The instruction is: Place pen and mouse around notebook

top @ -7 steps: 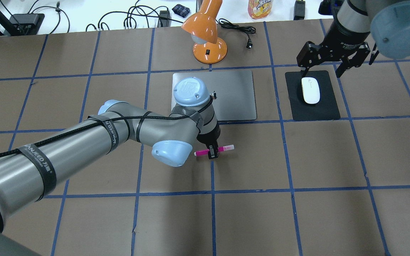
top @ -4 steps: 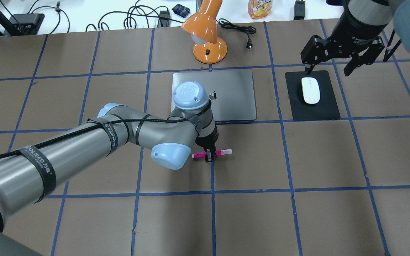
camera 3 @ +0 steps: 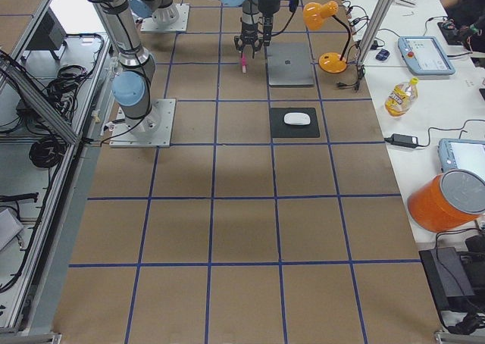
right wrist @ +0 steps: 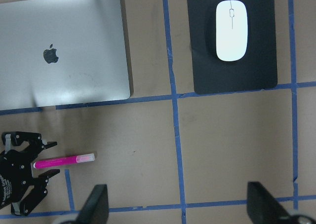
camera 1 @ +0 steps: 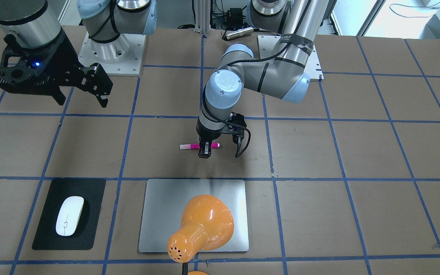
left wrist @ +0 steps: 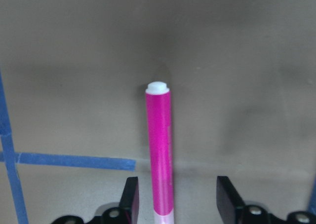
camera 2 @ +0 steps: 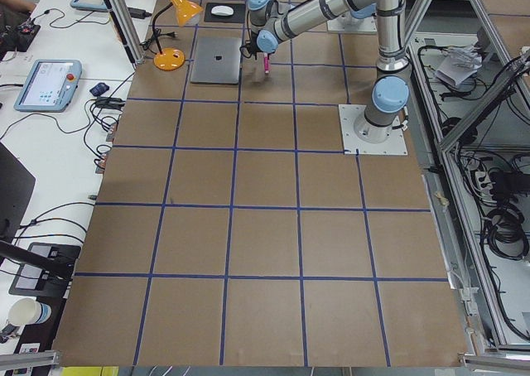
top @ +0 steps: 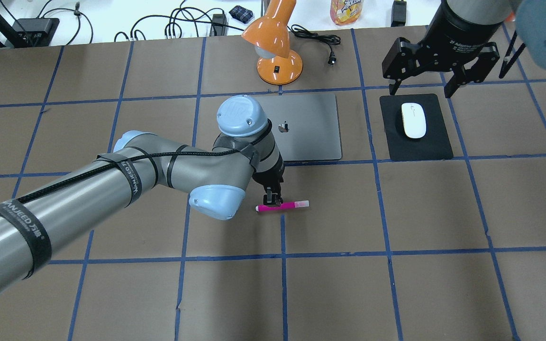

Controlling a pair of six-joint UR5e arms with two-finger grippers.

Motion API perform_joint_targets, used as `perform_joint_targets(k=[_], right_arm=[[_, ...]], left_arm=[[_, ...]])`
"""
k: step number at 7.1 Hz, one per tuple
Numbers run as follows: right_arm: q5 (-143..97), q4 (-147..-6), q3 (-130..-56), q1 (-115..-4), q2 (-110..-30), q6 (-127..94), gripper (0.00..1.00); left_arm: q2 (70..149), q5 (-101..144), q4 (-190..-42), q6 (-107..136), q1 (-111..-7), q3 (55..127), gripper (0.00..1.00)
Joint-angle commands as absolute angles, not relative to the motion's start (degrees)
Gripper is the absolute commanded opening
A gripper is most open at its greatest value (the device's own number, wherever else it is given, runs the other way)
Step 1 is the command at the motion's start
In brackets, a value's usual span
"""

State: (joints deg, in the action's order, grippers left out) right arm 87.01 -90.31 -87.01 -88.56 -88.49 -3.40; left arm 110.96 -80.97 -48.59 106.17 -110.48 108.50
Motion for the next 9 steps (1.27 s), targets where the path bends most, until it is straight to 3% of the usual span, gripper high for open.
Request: perform_joint_targets(k=[1,2,3,7,9], right_arm=[[86.84,-89.82,-86.48,-88.77,-88.42,-3.34,1.0],[86.84,-89.82,-86.66,-88.77,-88.5,-3.34,1.0],[86.84,-89.82,-86.31,-88.77,-88.33,-3.6,1.0],[87.1,-89.91,-86.05,-88.68,-88.33,-3.69,1.0],[87.1,-89.74,-86.04,-88.68,-88.33,-3.69,1.0]], left_arm=[[104.53,-81.65,-52.27,89.14,-105.5,108.98,0.62],[101.2,-84.52,-55.17,77.11,-100.94,108.98,0.75],[97.77,-86.38,-57.98,61.94,-96.37,108.46,0.78],[88.17,-89.36,-67.31,29.42,-91.06,105.84,0.88],[87.36,-90.0,-77.3,14.74,-90.44,100.31,0.86]])
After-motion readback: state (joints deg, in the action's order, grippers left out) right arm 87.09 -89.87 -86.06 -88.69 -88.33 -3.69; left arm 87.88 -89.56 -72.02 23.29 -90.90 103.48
